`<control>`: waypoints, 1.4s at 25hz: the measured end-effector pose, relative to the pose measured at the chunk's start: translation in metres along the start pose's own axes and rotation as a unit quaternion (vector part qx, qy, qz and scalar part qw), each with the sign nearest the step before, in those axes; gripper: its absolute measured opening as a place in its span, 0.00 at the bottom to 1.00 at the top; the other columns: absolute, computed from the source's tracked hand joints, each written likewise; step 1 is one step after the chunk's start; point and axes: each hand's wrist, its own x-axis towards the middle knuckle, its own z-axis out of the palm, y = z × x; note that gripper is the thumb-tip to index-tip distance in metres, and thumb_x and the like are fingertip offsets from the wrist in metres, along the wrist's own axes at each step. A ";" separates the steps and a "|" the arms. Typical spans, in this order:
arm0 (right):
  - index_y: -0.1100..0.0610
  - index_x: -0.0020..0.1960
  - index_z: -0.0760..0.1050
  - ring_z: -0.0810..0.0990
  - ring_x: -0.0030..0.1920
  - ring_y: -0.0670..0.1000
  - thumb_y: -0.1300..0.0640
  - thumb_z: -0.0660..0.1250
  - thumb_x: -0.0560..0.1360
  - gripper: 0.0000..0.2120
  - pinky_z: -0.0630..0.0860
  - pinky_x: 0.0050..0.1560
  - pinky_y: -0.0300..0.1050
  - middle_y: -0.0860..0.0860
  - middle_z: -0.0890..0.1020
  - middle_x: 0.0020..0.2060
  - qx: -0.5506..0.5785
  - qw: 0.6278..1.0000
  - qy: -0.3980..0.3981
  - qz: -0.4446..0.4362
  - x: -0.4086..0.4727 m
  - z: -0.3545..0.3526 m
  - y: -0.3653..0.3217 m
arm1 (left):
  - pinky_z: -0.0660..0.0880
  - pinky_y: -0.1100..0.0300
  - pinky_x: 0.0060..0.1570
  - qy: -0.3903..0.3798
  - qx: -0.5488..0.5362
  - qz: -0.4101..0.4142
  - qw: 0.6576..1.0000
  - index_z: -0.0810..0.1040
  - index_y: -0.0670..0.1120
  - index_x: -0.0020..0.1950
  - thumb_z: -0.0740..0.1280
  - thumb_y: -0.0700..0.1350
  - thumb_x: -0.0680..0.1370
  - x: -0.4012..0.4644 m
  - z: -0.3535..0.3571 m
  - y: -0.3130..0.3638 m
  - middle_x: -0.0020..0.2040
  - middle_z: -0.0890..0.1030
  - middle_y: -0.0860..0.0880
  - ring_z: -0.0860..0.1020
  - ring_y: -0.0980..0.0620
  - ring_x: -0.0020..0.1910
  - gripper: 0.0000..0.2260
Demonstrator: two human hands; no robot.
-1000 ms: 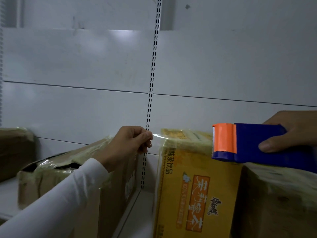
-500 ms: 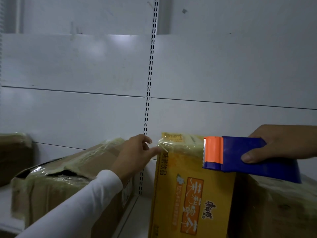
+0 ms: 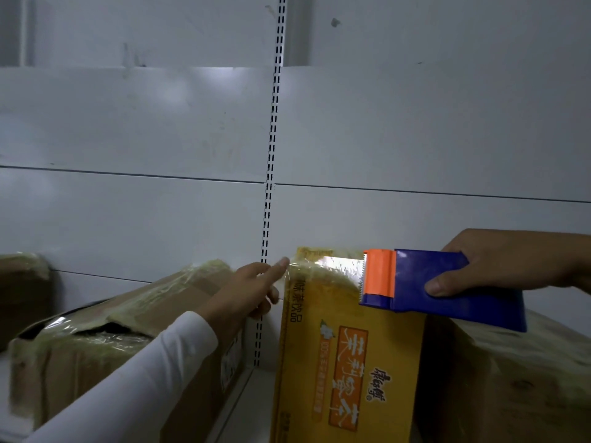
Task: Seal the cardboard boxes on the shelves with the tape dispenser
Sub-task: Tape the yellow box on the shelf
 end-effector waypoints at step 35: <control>0.60 0.46 0.80 0.82 0.33 0.49 0.37 0.69 0.66 0.26 0.75 0.35 0.39 0.54 0.85 0.37 0.016 1.000 -0.022 0.001 -0.001 0.012 -0.019 | 0.74 0.67 0.46 -0.061 0.385 0.393 0.833 0.81 0.46 0.59 0.65 0.51 0.78 0.031 -0.005 0.026 0.52 0.82 0.51 0.79 0.55 0.48 0.14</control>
